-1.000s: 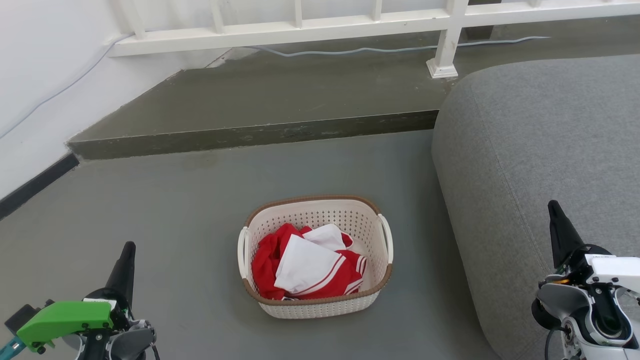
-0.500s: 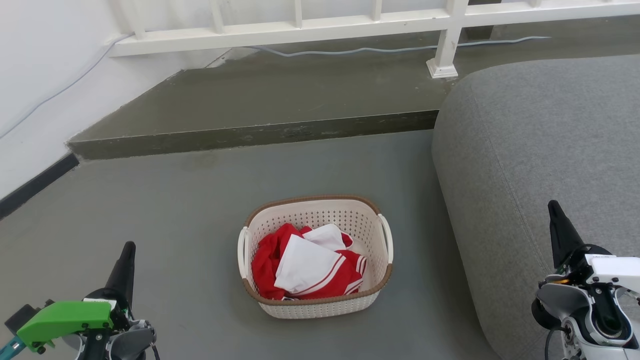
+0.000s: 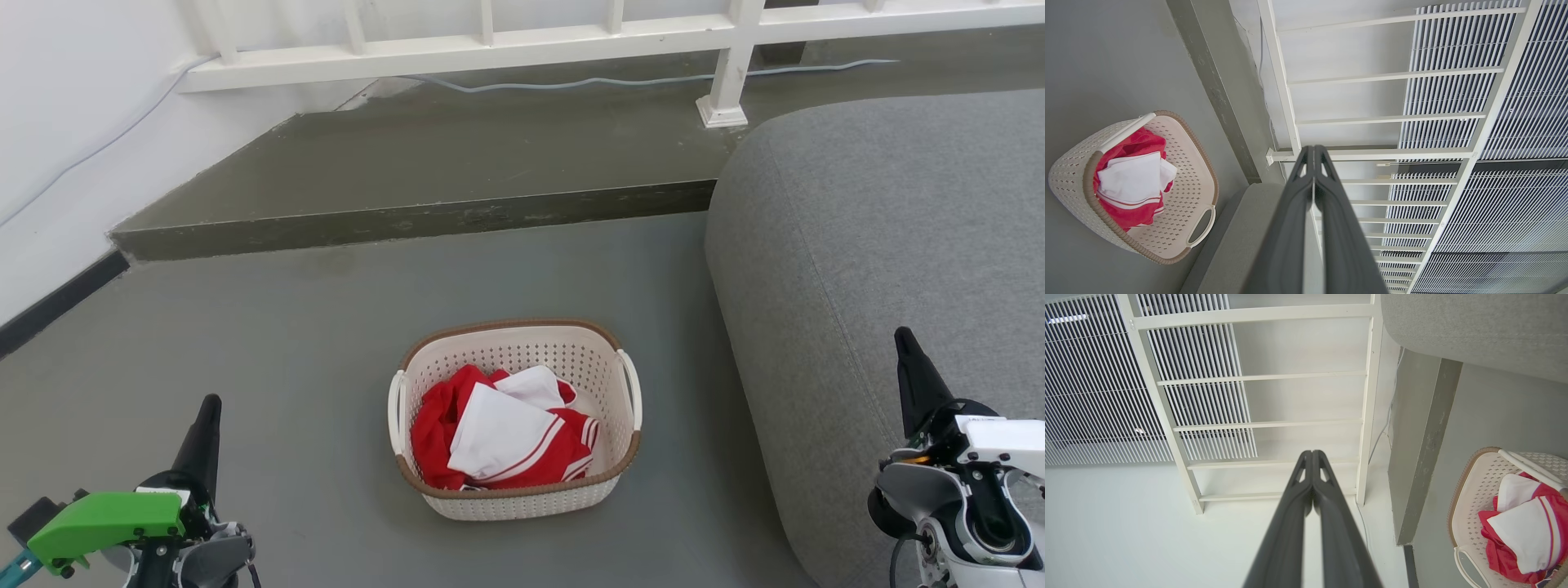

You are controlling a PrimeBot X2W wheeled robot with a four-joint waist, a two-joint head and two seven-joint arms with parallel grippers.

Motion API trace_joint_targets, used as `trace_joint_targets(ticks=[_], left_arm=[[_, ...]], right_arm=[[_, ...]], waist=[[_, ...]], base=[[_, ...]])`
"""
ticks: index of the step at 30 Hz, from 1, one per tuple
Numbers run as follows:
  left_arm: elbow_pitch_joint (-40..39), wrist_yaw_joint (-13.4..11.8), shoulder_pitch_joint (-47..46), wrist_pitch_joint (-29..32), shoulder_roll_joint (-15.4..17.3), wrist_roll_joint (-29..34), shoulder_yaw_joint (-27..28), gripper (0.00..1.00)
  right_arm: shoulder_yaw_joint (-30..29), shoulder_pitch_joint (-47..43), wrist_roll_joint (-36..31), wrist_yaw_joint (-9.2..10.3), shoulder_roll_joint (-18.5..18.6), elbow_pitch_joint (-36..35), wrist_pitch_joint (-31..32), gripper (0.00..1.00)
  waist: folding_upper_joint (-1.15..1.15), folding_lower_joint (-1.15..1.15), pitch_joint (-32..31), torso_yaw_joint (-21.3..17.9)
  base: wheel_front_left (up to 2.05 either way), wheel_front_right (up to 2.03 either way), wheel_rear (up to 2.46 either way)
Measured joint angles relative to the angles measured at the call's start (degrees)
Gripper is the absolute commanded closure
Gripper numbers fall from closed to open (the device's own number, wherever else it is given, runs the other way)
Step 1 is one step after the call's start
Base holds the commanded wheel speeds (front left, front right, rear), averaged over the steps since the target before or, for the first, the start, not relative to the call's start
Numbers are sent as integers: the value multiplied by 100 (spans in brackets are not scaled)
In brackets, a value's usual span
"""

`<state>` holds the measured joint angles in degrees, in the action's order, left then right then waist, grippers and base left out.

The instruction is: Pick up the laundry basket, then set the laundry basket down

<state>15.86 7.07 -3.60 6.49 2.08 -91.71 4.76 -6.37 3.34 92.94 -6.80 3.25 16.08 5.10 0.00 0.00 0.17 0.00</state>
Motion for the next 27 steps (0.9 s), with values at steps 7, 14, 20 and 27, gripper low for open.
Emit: trace_joint_targets(ticks=[7, 14, 20, 27], left_arm=[[-1, 0, 0, 0, 0, 0, 0, 100], [-1, 0, 0, 0, 0, 0, 0, 100], [-1, 0, 0, 0, 0, 0, 0, 100], [-1, 0, 0, 0, 0, 0, 0, 100]], right_arm=[[0, 0, 0, 0, -1, 0, 0, 100], [-1, 0, 0, 0, -2, -1, 0, 100], [-1, 0, -1, 0, -2, -1, 0, 100], [-3, 0, -1, 0, -3, -1, 0, 100]], waist=[[0, 0, 0, 0], [0, 0, 0, 0], [0, 0, 0, 0], [0, 0, 0, 0]], base=[[0, 0, 0], [0, 0, 0], [0, 0, 0], [0, 0, 0]])
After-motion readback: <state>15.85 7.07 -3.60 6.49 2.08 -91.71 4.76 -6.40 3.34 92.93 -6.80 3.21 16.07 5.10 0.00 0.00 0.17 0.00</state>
